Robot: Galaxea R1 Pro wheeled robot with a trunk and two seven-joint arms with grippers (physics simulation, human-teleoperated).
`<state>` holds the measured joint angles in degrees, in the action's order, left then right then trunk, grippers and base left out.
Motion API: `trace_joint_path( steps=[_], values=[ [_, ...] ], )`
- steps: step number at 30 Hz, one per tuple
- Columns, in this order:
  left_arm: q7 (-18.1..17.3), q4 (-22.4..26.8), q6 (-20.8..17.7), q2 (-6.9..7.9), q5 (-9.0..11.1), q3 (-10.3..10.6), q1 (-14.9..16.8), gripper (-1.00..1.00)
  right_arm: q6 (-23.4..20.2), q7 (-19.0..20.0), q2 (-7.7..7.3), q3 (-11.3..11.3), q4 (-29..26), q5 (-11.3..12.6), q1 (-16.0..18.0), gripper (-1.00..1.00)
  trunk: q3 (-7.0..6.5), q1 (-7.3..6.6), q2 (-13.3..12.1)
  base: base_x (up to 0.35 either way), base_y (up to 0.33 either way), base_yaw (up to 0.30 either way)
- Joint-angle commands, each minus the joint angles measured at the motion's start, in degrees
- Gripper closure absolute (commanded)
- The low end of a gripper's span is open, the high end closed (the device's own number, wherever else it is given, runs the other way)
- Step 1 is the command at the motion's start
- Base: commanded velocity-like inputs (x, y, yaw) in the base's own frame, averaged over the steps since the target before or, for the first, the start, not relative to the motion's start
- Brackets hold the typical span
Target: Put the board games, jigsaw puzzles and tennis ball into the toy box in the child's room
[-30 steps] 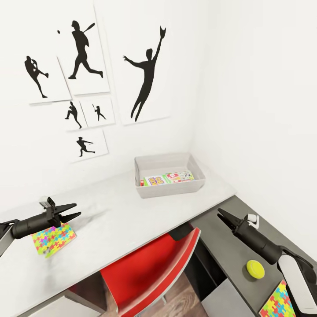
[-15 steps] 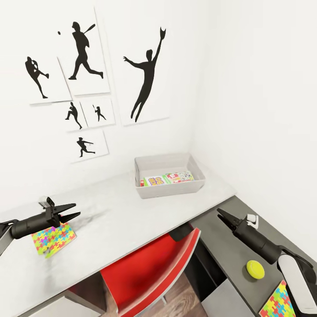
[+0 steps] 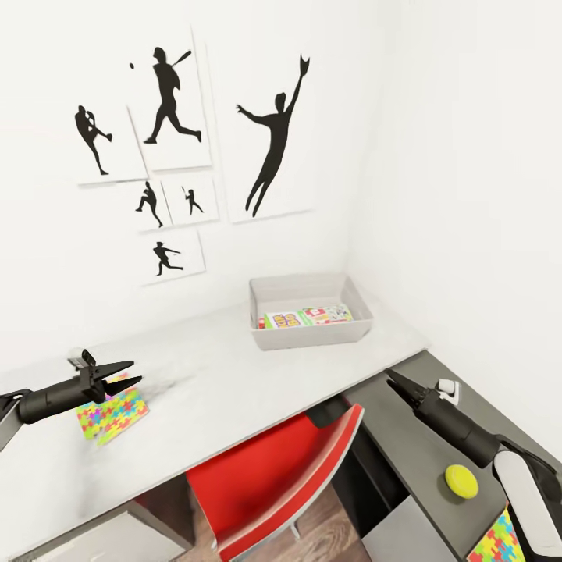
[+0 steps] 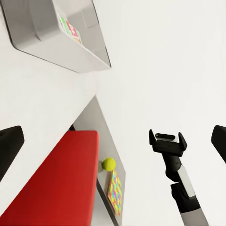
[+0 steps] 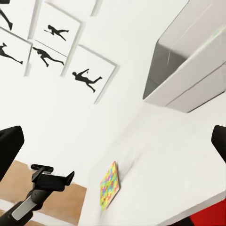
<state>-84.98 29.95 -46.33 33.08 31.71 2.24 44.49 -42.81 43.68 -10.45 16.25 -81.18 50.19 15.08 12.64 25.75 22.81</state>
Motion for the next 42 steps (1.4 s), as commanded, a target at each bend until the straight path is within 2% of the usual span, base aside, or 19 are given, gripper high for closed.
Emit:
trace_joint_path(
  steps=[1,11,26,37,42],
  values=[
    [-0.2,0.0,-0.6,0.06,0.2,0.3,0.1,-1.00,-0.3,0.1,-0.01,0.1,-0.1,0.2,0.0,-1.00,0.03,0.03,0.1,-0.009,0.000,0.154],
    [-0.2,0.0,-0.6,0.60,0.3,0.2,0.1,-1.00,-0.3,0.3,-0.01,0.1,-0.1,0.2,0.0,-1.00,-0.82,0.03,0.1,-0.003,0.000,0.107],
    [-0.2,-0.1,-0.6,1.36,0.4,0.2,0.1,-1.00,-0.4,0.5,-0.01,0.2,-0.1,0.3,0.0,-1.00,-2.13,0.03,0.1,-0.023,0.010,0.015],
    [-0.2,-0.1,-0.4,1.31,0.4,0.2,0.1,-1.00,-0.5,0.2,-0.09,0.4,-1.6,0.2,0.0,-1.00,-2.25,0.03,0.1,-0.021,0.018,0.004],
    [-0.4,-0.1,1.4,1.29,0.4,0.3,0.1,-1.00,-0.4,0.1,-0.03,0.3,-2.3,0.2,0.0,-1.00,-2.25,0.03,0.1,0.000,0.000,0.000]
  ],
)
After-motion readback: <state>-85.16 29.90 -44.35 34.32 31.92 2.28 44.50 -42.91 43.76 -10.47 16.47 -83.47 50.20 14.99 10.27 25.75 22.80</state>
